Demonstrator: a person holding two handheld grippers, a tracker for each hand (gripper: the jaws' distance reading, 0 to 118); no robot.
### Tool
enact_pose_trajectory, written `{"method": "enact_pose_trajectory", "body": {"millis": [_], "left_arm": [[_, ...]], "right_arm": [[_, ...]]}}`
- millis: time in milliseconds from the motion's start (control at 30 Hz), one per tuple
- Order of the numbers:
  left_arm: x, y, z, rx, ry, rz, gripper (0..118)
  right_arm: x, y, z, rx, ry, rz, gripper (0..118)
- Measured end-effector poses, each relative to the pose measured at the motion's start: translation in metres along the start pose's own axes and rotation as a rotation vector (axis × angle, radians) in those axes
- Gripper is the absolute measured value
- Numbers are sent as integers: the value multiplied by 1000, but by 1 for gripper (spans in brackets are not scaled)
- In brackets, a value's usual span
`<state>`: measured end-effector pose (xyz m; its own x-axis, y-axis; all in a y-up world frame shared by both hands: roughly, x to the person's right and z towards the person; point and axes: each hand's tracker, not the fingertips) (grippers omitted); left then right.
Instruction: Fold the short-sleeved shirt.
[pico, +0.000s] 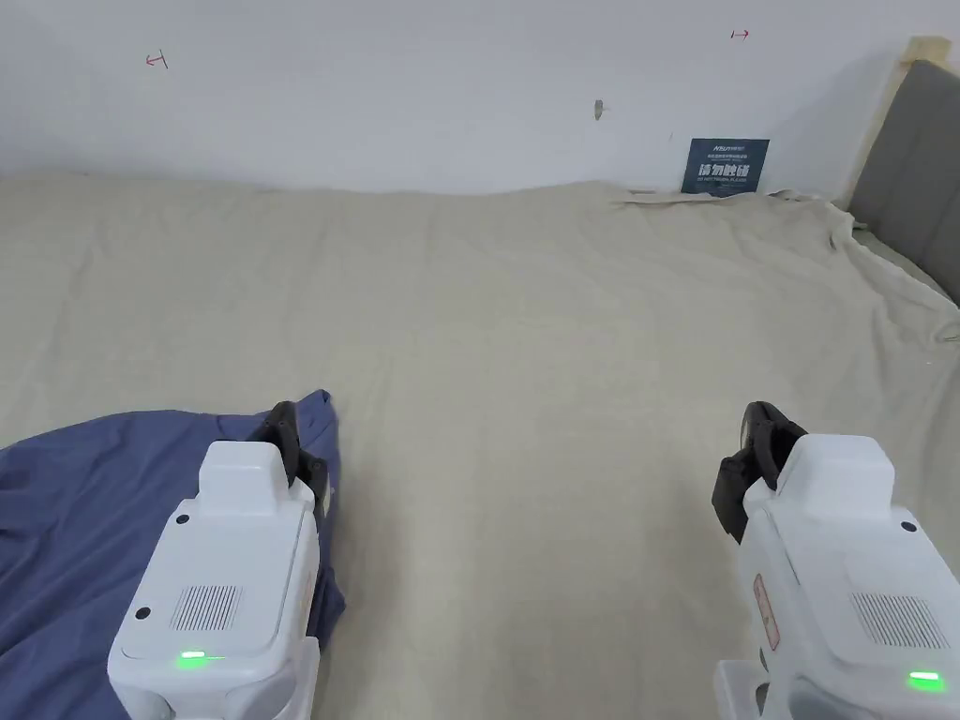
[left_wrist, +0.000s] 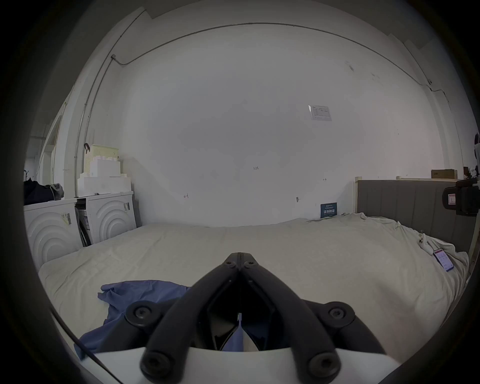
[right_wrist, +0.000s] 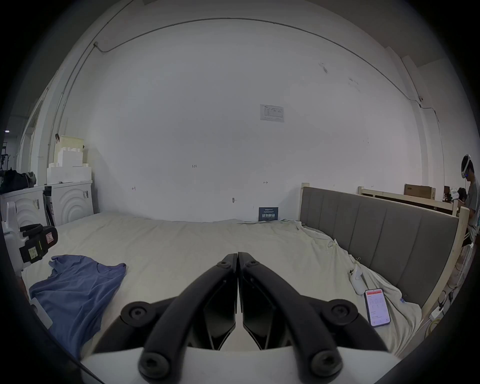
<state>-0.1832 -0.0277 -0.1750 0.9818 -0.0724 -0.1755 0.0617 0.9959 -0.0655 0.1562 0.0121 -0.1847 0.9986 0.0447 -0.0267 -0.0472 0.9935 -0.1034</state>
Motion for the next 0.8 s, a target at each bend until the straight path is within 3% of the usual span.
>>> {"method": "enact_pose_trajectory", "body": {"millis": [267, 367, 467, 533, 600, 633, 667, 700, 767, 800], "left_arm": [[0, 1, 0, -1, -5, -1, 0], [-6, 7, -2, -18, -35, 121, 0], [-29, 12, -7, -39, -167, 541, 0], [-48, 5, -12, -39, -282, 934, 0], [-59, -5, -15, -14, -365, 1228, 0], [-62, -11, -17, -6, -394, 1347, 0], [-63, -15, -17, 3, -400, 1415, 0], [-63, -16, -16, -4, -373, 1399, 0], [-63, -9, -14, -5, -324, 1263, 0], [-61, -1, -13, -12, -295, 1123, 0]], "right_arm": [[-2, 2, 1, 6, -2, 17, 0], [-10, 9, 4, 19, -42, 131, 0], [-32, 15, 8, 90, -136, 435, 0], [-50, 13, 11, 190, -236, 721, 0], [-59, 6, 12, 289, -301, 929, 0], [-62, 3, 14, 329, -309, 986, 0], [-62, 2, 14, 346, -307, 996, 0], [-62, 2, 14, 349, -300, 987, 0], [-57, 7, 15, 304, -268, 875, 0], [-53, 11, 15, 274, -255, 803, 0]]}}
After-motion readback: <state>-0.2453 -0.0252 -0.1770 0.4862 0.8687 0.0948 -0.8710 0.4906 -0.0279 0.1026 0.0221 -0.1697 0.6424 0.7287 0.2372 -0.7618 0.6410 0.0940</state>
